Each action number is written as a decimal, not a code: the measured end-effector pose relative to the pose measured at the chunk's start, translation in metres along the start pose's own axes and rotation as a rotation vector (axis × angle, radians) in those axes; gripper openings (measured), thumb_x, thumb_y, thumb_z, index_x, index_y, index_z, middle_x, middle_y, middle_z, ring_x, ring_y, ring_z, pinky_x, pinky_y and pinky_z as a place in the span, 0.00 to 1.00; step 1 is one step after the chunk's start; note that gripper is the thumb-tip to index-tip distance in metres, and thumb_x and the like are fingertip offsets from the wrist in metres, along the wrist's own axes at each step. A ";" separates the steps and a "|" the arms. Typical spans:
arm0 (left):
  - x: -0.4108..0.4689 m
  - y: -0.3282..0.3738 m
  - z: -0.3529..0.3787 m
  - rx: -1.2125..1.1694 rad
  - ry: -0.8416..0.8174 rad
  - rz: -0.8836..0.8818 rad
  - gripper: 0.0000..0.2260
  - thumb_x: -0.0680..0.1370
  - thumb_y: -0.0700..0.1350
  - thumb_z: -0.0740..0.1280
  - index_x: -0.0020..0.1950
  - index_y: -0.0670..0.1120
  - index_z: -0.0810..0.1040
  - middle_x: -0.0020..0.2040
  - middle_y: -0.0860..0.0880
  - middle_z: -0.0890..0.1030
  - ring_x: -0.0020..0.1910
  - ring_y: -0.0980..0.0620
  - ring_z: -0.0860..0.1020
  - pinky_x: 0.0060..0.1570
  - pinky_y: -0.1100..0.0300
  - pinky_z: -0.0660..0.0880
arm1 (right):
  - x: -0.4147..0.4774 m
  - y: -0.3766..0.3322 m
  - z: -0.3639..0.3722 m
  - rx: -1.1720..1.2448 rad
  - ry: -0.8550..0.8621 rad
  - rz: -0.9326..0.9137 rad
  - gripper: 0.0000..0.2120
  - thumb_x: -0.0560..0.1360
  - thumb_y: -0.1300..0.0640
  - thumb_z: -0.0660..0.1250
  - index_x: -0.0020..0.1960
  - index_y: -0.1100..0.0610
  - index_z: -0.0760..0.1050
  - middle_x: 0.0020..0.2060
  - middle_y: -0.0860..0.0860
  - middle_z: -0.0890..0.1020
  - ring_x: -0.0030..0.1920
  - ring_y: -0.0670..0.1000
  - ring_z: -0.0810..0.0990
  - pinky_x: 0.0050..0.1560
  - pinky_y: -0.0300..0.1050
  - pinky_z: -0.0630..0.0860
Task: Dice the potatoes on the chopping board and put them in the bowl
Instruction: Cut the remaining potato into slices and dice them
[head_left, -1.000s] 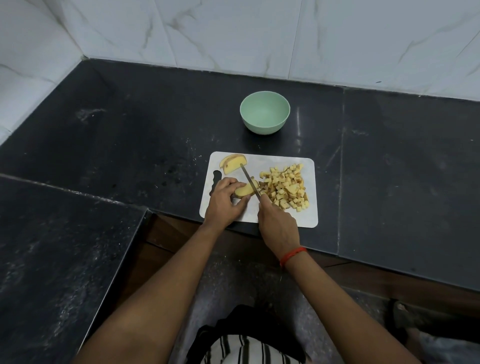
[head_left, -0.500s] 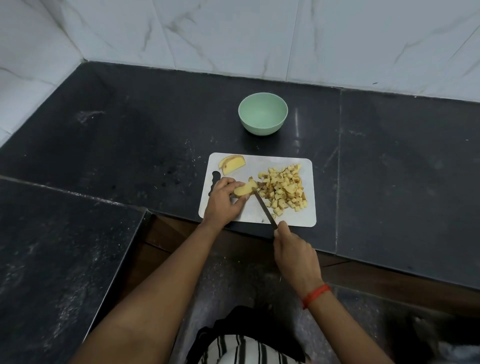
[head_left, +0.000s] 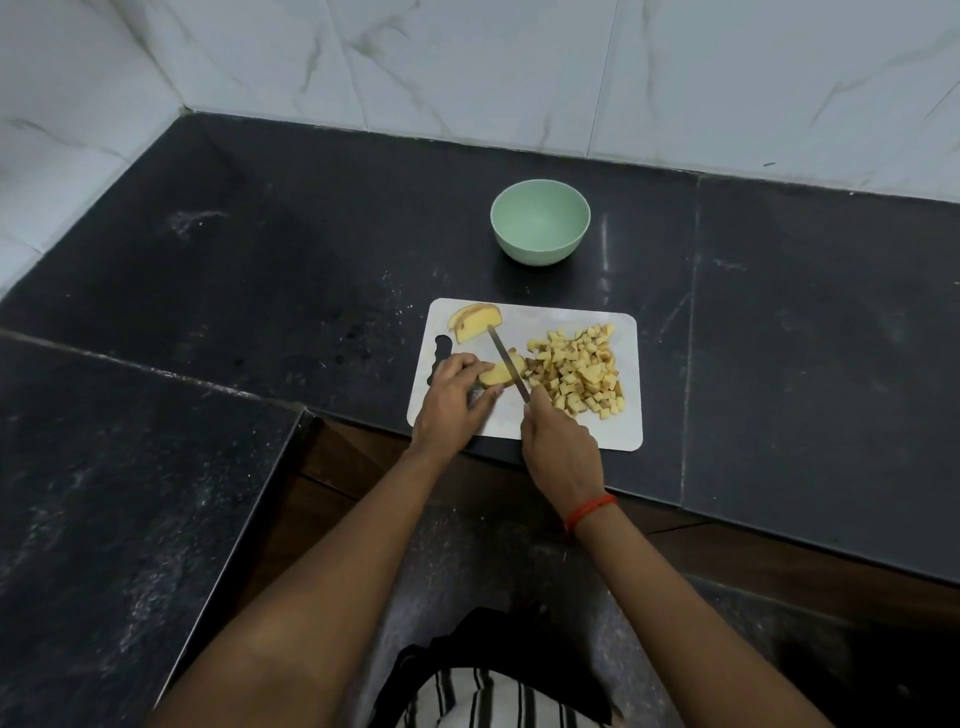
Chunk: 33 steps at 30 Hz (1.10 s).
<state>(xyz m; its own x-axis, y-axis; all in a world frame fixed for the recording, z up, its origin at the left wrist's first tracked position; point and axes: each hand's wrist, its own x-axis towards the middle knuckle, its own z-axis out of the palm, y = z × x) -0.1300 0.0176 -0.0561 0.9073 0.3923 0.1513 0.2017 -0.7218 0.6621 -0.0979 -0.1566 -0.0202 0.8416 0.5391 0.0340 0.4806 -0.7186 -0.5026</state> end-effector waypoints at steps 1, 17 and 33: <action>-0.001 0.000 0.001 0.001 0.002 0.002 0.18 0.80 0.52 0.70 0.67 0.45 0.80 0.61 0.50 0.74 0.63 0.53 0.71 0.60 0.61 0.71 | 0.000 0.001 0.001 -0.006 0.001 -0.004 0.05 0.84 0.54 0.54 0.57 0.54 0.65 0.33 0.52 0.78 0.32 0.57 0.78 0.32 0.51 0.75; -0.001 0.003 0.003 0.048 0.027 0.030 0.16 0.80 0.50 0.70 0.65 0.44 0.81 0.60 0.49 0.75 0.62 0.50 0.71 0.59 0.61 0.69 | -0.005 -0.001 0.001 -0.193 -0.121 -0.001 0.16 0.83 0.59 0.54 0.71 0.54 0.62 0.44 0.57 0.82 0.41 0.62 0.81 0.35 0.48 0.66; -0.007 0.007 0.004 0.058 0.113 0.006 0.18 0.79 0.51 0.71 0.64 0.42 0.81 0.59 0.49 0.78 0.61 0.51 0.73 0.57 0.59 0.73 | -0.061 0.013 -0.006 0.035 0.042 0.043 0.06 0.85 0.49 0.52 0.54 0.50 0.62 0.38 0.52 0.80 0.35 0.60 0.81 0.31 0.55 0.76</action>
<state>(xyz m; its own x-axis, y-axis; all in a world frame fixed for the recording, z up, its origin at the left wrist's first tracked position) -0.1340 0.0079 -0.0555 0.8617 0.4475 0.2393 0.2204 -0.7548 0.6178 -0.1411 -0.2016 -0.0233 0.8714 0.4883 0.0475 0.4352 -0.7246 -0.5343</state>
